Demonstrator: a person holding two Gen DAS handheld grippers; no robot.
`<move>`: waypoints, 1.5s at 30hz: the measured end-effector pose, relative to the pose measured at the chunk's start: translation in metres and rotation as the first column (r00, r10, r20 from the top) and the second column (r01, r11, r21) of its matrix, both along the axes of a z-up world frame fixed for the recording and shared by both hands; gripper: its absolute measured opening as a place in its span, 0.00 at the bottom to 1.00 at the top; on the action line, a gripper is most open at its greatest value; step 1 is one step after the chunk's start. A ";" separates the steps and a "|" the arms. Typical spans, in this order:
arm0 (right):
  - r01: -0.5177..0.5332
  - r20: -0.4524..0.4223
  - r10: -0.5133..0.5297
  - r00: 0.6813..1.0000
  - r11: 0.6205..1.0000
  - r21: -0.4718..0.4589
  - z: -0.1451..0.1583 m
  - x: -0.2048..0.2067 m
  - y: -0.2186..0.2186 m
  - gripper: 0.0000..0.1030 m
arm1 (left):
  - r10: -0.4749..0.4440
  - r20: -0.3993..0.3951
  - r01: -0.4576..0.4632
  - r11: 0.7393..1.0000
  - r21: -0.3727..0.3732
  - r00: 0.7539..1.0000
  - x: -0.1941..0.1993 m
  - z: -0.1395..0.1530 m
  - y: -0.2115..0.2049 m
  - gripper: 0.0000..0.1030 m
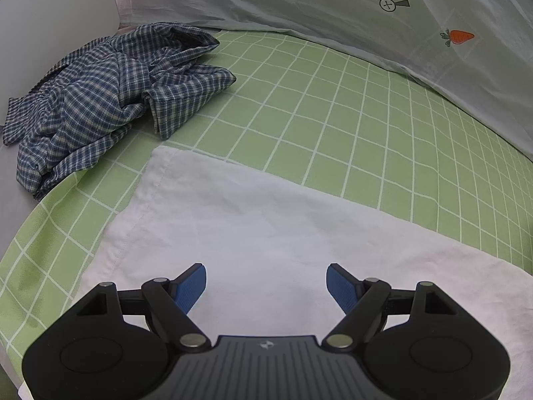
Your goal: Fold clothes
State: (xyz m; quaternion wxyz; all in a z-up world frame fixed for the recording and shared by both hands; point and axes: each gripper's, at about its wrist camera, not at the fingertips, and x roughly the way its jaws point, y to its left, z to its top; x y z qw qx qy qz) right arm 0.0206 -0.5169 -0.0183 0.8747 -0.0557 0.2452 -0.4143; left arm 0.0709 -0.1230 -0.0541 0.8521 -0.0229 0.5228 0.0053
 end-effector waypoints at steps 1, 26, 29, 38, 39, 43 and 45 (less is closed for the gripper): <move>0.003 -0.010 -0.002 1.000 0.998 0.057 -0.004 0.003 -0.005 0.34 | 0.003 -0.002 -0.003 1.000 -0.002 1.000 0.001 -0.001 0.001 0.78; 0.304 -0.025 -0.317 0.948 0.882 0.361 -0.018 -0.093 -0.067 0.45 | -0.002 -0.016 0.001 1.000 -0.029 1.000 -0.001 0.000 0.000 0.78; 0.279 0.001 -0.289 0.957 0.924 0.261 -0.003 -0.084 -0.052 0.46 | 0.006 -0.026 -0.007 0.999 -0.034 1.000 -0.001 -0.001 0.002 0.78; 0.036 0.036 -0.046 0.998 0.968 0.249 0.013 -0.023 -0.029 0.62 | -0.007 -0.039 0.005 0.999 -0.036 0.999 0.004 -0.004 -0.001 0.78; 0.013 0.020 -0.020 1.000 0.962 0.271 0.007 -0.014 -0.026 0.63 | -0.008 -0.042 0.007 0.999 -0.035 0.999 0.004 -0.004 -0.001 0.78; -0.041 -0.009 0.047 0.999 0.936 0.349 -0.018 0.008 -0.014 0.66 | -0.009 -0.046 0.007 1.000 -0.027 0.999 0.004 -0.006 -0.001 0.78; -0.058 -0.046 0.079 0.996 0.936 0.348 -0.029 0.017 -0.007 0.68 | -0.002 -0.051 0.001 1.000 -0.025 0.999 0.005 -0.007 0.001 0.78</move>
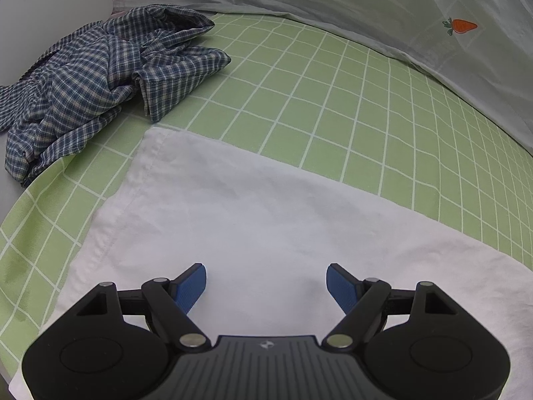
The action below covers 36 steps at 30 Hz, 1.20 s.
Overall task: Fold clothes
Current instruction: 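Lower the white shirt onto the mat and open the right gripper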
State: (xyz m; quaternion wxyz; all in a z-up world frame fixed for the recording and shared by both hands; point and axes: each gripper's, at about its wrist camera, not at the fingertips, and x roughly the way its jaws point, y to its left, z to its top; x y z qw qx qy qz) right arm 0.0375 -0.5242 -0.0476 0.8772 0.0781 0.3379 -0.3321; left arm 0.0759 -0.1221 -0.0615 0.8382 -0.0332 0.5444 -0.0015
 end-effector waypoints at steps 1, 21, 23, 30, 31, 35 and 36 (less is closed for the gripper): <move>-0.014 -0.020 0.014 1.000 1.000 -0.004 -0.006 0.004 0.003 0.68 | 0.003 -0.003 -0.003 1.000 0.000 1.000 0.001 -0.001 0.001 0.78; -0.412 0.330 0.323 0.887 0.877 0.249 0.022 0.013 0.054 0.06 | 0.021 0.001 -0.021 1.000 -0.017 1.000 0.000 0.000 0.002 0.78; -0.549 0.424 0.405 0.810 0.778 0.305 0.026 0.021 0.078 0.06 | 0.039 0.006 -0.039 0.999 -0.020 0.999 -0.001 0.002 0.007 0.78; -0.576 0.260 0.520 0.814 0.660 0.483 -0.028 0.036 0.130 0.13 | 0.094 0.015 -0.093 0.995 -0.029 0.995 -0.004 0.006 0.024 0.78; -0.565 0.250 0.513 0.821 0.673 0.476 -0.027 0.031 0.128 0.18 | 0.098 0.018 -0.098 0.995 -0.030 0.995 -0.004 0.006 0.025 0.78; -0.542 0.233 0.490 0.840 0.747 0.384 -0.014 0.015 0.117 0.47 | 0.110 0.005 -0.109 0.993 -0.037 0.994 -0.002 0.003 0.027 0.78; -0.549 0.227 0.500 0.836 0.761 0.346 -0.009 0.014 0.116 0.47 | 0.109 -0.001 -0.109 0.993 -0.042 0.994 0.000 0.001 0.027 0.78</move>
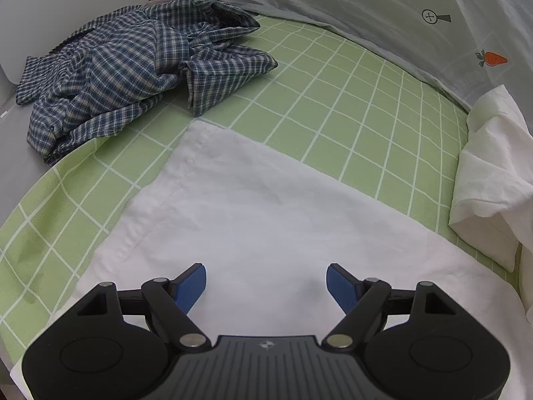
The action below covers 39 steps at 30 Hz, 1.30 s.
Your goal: Fold clothes
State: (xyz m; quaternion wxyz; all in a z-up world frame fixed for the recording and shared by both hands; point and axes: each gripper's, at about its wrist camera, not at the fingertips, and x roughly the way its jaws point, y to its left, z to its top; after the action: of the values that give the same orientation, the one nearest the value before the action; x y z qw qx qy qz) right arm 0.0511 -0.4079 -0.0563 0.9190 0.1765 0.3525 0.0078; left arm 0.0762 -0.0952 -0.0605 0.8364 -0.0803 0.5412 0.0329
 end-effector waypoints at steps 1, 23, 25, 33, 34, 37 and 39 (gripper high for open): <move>-0.003 0.015 0.003 1.000 0.999 -0.039 0.005 -0.001 -0.001 0.48 | -0.004 -0.003 0.004 1.000 -0.004 1.000 0.002 -0.001 -0.001 0.78; -0.148 -0.143 0.118 0.983 0.965 -0.217 -0.045 0.071 0.060 0.09 | -0.048 -0.010 0.048 0.999 0.004 0.999 0.006 -0.003 -0.011 0.78; -0.005 -0.089 -0.014 0.996 0.978 -0.209 -0.036 0.054 0.036 0.06 | -0.055 -0.009 0.055 0.998 0.007 0.998 0.006 -0.003 -0.013 0.78; 0.547 -0.038 -0.563 0.825 0.815 -0.192 -0.017 -0.031 -0.125 0.05 | -0.088 -0.013 0.089 0.996 0.020 0.996 0.004 -0.003 -0.021 0.78; 0.596 -0.050 -0.615 0.787 0.779 -0.197 -0.022 -0.041 -0.141 0.05 | -0.095 -0.013 0.095 0.995 0.021 0.995 0.004 -0.003 -0.024 0.78; 0.672 -0.103 -0.707 0.700 0.700 -0.239 -0.036 -0.062 -0.175 0.06 | -0.118 -0.013 0.118 0.993 0.026 0.993 0.004 -0.002 -0.031 0.78; 0.676 -0.107 -0.724 0.681 0.679 -0.287 -0.037 -0.068 -0.182 0.07 | -0.132 -0.014 0.132 0.991 0.031 0.991 0.002 -0.002 -0.035 0.78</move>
State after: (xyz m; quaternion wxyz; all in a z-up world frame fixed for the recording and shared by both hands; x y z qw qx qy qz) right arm -0.0166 -0.5901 -0.0932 0.8216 0.1935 0.3516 -0.4049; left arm 0.0787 -0.1304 -0.0626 0.8347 -0.0310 0.5497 -0.0135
